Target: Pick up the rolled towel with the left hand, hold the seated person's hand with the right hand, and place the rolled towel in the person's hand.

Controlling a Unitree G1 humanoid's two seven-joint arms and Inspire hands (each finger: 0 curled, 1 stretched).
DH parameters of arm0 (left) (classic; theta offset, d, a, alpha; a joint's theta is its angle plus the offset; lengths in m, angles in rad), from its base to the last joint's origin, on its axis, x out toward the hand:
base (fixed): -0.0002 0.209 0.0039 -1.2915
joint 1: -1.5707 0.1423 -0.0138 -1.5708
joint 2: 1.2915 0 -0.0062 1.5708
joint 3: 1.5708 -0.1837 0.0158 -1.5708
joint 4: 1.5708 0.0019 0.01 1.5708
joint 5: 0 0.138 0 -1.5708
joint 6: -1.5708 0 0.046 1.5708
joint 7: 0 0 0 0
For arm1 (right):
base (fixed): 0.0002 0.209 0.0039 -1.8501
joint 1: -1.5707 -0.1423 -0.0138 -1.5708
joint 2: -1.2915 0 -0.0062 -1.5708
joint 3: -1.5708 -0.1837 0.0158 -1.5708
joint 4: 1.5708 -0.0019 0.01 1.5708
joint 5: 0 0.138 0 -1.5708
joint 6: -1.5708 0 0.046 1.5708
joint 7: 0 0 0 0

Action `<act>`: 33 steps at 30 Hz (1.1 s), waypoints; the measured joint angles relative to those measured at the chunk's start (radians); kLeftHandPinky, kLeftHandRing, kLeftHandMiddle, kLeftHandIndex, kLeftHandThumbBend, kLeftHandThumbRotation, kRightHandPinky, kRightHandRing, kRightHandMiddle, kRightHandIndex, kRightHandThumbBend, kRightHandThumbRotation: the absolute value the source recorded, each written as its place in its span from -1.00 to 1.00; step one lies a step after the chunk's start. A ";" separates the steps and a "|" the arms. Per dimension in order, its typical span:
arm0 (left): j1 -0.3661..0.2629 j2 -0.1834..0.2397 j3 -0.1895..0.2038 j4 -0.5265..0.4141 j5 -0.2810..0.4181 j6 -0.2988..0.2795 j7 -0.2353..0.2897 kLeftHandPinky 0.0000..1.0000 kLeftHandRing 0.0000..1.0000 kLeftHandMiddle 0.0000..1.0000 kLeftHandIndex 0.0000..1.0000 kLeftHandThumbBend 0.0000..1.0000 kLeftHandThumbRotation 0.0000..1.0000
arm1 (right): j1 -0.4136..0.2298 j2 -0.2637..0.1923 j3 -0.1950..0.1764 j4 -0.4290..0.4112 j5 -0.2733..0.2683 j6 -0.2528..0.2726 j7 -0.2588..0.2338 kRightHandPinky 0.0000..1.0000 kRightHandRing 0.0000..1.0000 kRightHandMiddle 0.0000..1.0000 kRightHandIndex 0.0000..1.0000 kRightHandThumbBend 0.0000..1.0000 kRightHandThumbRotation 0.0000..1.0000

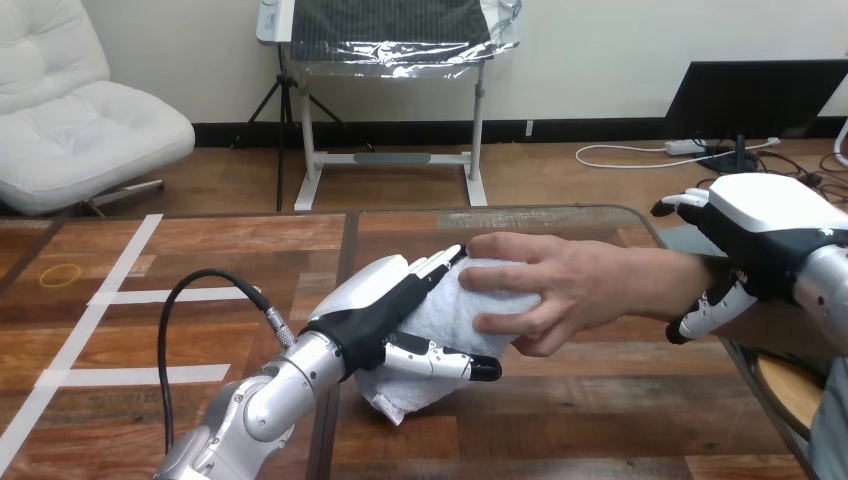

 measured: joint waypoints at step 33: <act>0.000 0.009 -0.004 -0.001 0.012 -0.008 0.003 1.00 1.00 1.00 1.00 0.79 0.11 | 0.072 0.000 -0.071 -0.111 0.024 0.040 0.019 0.79 0.92 0.88 0.77 0.63 -0.75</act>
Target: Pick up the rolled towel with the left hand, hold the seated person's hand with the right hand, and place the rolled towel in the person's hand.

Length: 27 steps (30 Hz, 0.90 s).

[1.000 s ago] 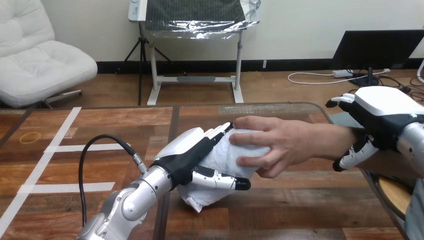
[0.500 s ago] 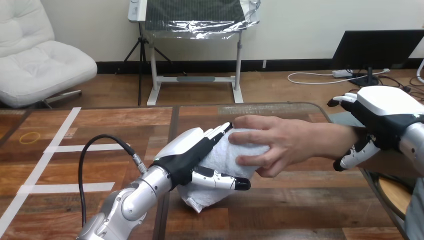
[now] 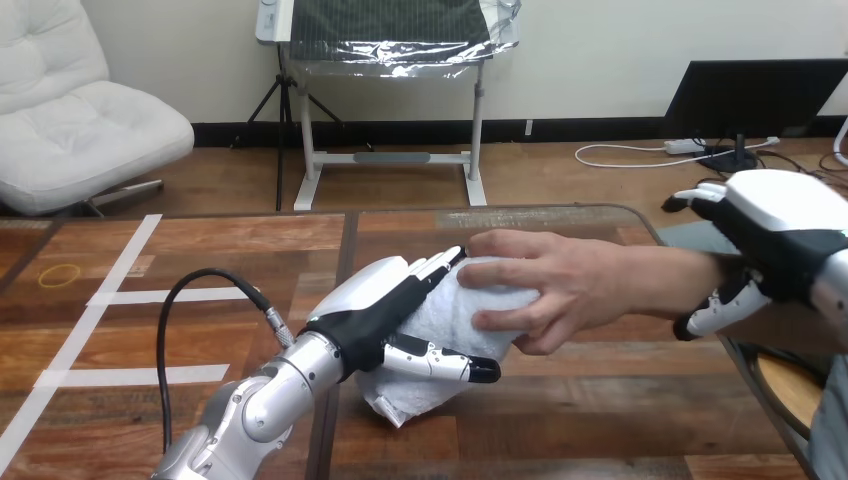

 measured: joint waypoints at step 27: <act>0.123 0.121 0.101 -0.112 -0.080 -0.072 0.054 0.88 0.96 0.99 1.00 0.71 0.07 | 0.135 0.000 -0.179 -0.283 0.007 0.086 0.028 0.69 0.84 0.80 0.70 0.65 -1.00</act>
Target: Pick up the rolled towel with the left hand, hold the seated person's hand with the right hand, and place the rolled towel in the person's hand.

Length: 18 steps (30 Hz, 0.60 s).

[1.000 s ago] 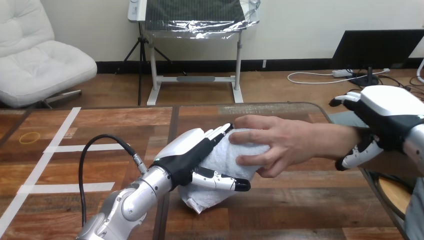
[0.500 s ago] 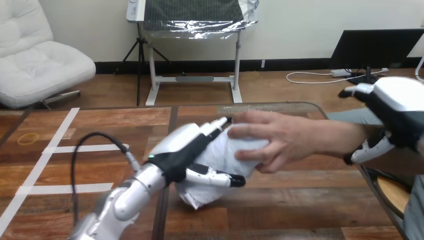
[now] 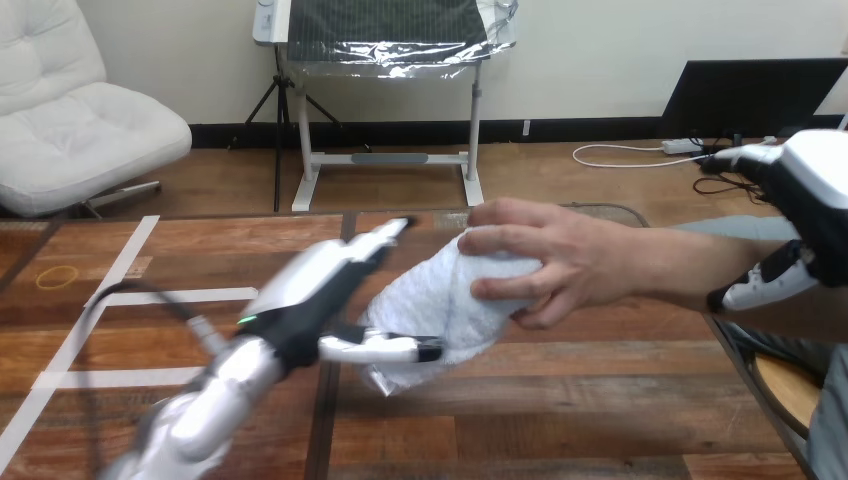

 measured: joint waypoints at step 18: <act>0.121 0.093 0.081 -0.007 -0.037 -0.076 0.057 0.79 0.89 0.94 0.96 0.67 0.08 | 0.081 0.005 -0.093 -0.136 0.043 0.003 0.000 0.60 0.77 0.75 0.62 0.65 -1.00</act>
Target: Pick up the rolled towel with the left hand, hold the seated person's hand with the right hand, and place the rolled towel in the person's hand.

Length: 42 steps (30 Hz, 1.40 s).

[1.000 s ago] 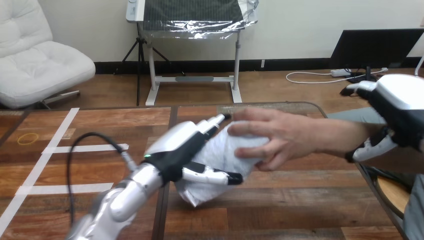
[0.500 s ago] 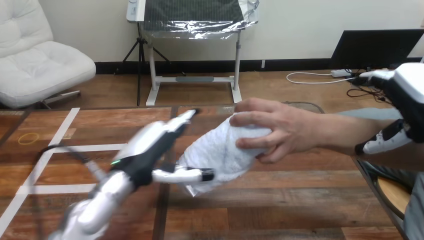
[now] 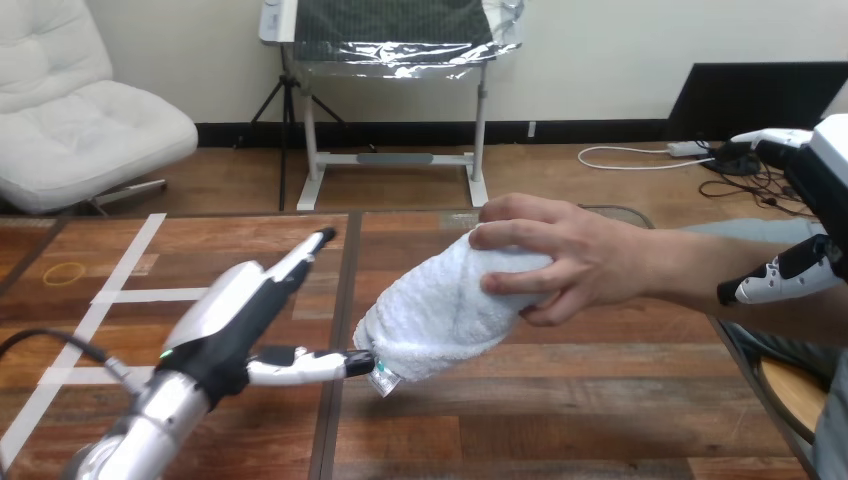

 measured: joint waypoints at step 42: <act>0.220 -0.211 0.016 -0.165 -0.382 -0.227 -0.039 0.64 0.68 0.66 0.63 0.64 -0.17 | 0.222 0.458 0.184 -0.266 0.014 -0.326 -0.446 -0.24 0.18 0.33 0.08 -0.11 -1.00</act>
